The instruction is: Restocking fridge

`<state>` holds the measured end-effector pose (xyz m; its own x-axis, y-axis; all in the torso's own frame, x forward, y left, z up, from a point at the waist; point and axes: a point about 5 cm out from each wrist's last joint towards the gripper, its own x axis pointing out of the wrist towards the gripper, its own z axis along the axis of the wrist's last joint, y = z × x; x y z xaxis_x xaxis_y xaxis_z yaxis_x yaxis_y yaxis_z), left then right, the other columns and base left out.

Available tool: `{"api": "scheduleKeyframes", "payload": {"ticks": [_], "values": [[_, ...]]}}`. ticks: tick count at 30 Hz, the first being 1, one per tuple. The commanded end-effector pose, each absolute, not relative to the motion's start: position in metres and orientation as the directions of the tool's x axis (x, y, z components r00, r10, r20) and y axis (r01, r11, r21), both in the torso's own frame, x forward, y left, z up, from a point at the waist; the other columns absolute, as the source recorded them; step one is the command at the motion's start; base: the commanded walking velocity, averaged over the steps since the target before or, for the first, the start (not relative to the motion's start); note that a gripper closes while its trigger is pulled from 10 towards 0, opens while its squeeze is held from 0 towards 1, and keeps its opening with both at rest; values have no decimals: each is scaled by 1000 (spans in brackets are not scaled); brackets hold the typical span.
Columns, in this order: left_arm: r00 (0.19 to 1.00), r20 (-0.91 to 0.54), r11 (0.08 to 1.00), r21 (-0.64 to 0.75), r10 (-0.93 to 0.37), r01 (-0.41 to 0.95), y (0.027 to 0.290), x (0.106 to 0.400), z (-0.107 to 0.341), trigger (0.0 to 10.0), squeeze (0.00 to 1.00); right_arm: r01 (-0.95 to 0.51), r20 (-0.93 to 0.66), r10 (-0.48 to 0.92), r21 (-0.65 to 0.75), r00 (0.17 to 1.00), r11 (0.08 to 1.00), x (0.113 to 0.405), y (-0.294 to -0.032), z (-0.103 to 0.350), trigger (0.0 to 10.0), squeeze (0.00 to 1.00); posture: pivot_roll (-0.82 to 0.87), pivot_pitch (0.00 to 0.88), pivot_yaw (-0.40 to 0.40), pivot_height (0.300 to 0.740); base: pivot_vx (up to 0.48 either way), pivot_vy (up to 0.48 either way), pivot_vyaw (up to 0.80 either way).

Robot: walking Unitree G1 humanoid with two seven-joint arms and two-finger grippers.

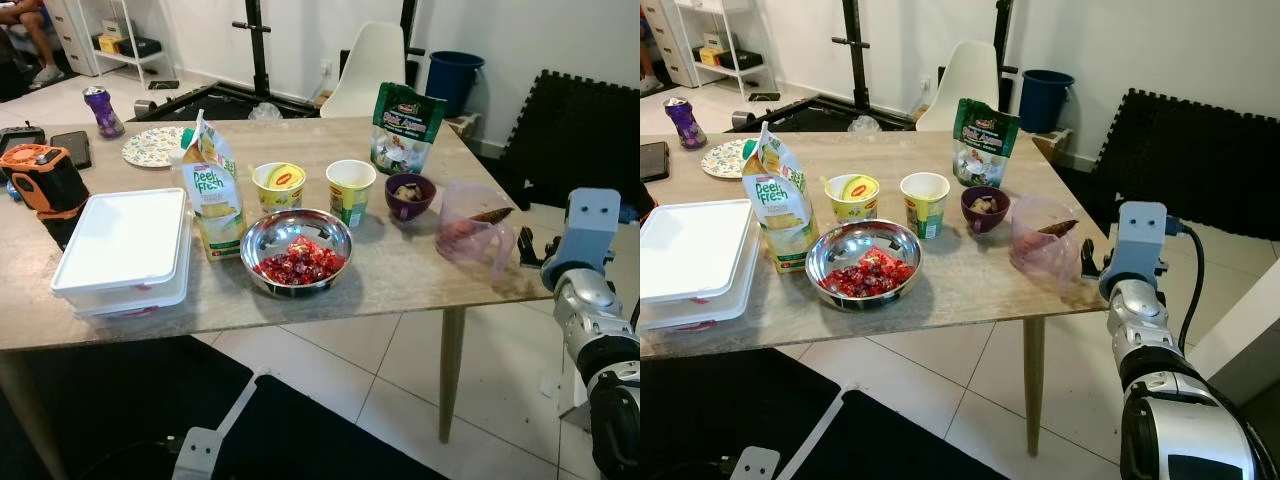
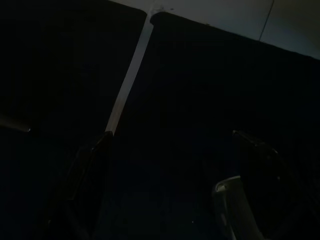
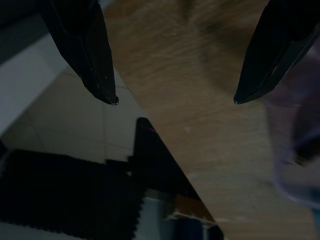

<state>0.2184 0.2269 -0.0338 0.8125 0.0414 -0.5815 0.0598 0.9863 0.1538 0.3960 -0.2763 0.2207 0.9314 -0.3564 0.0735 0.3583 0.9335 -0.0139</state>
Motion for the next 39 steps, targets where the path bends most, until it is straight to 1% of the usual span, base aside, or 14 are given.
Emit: {"api": "scheduleKeyframes", "payload": {"ticks": [1,2,9,11,14,15,20,21,29,32,34,35,38,39], "values": [[787,-614,985,161,58,53,234,208,-39,10000,0,386,64,-384,-5,921,923,394,-281,219,10000,0,45,263,-48,740,0,0,0],[788,-612,987,155,71,31,236,206,-39,10000,0,384,68,-384,14,921,923,395,-281,222,10000,0,40,257,-54,740,0,0,0],[788,-611,989,146,78,16,234,205,-39,10000,0,336,91,-341,73,935,939,397,-279,230,10000,0,33,236,-62,740,0,0,0],[787,-613,990,141,79,11,232,207,-39,10000,0,301,105,-311,102,944,948,397,-279,231,10000,0,14,198,-61,740,0,0,0],[786,-613,991,137,77,9,230,209,-39,10000,0,265,109,-277,113,955,957,396,-278,228,10000,0,6,184,-58,740,0,0,0],[787,-613,991,133,73,12,228,213,-39,10000,0,235,94,-244,96,965,967,396,-274,221,10000,0,-3,163,-57,740,0,0,0],[790,-609,991,130,71,12,226,217,-37,10000,0,181,66,-186,66,980,981,395,-267,208,10000,0,-6,146,-57,740,0,0,0],[792,-607,992,129,69,12,226,220,-37,10000,0,156,50,-159,60,986,986,393,-263,198,10000,0,-10,137,-52,740,0,0,0],[793,-607,991,130,61,22,225,224,-36,10000,0,136,38,-138,61,990,989,391,-259,186,10000,0,-12,129,-40,740,0,0,0],[793,-606,991,131,60,25,225,225,-36,10000,0,148,53,-153,83,987,985,390,-261,188,10000,0,-11,129,-39,740,0,0,0],[794,-605,991,134,61,26,226,226,-35,10000,0,144,107,-160,143,981,979,391,-264,197,10000,0,-11,122,-34,740,0,0,0],[793,-606,990,135,62,26,226,227,-35,10000,0,120,125,-142,170,982,978,391,-262,200,10000,0,-16,113,-30,740,0,0,0],[793,-607,990,136,63,26,226,227,-35,10000,0,95,133,-121,185,984,978,392,-260,201,10000,0,-18,106,-28,740,0,0,0],[792,-607,990,137,63,25,226,228,-35,10000,0,66,137,-92,182,986,981,393,-256,200,10000,0,-18,105,-27,740,0,0,0]]}}
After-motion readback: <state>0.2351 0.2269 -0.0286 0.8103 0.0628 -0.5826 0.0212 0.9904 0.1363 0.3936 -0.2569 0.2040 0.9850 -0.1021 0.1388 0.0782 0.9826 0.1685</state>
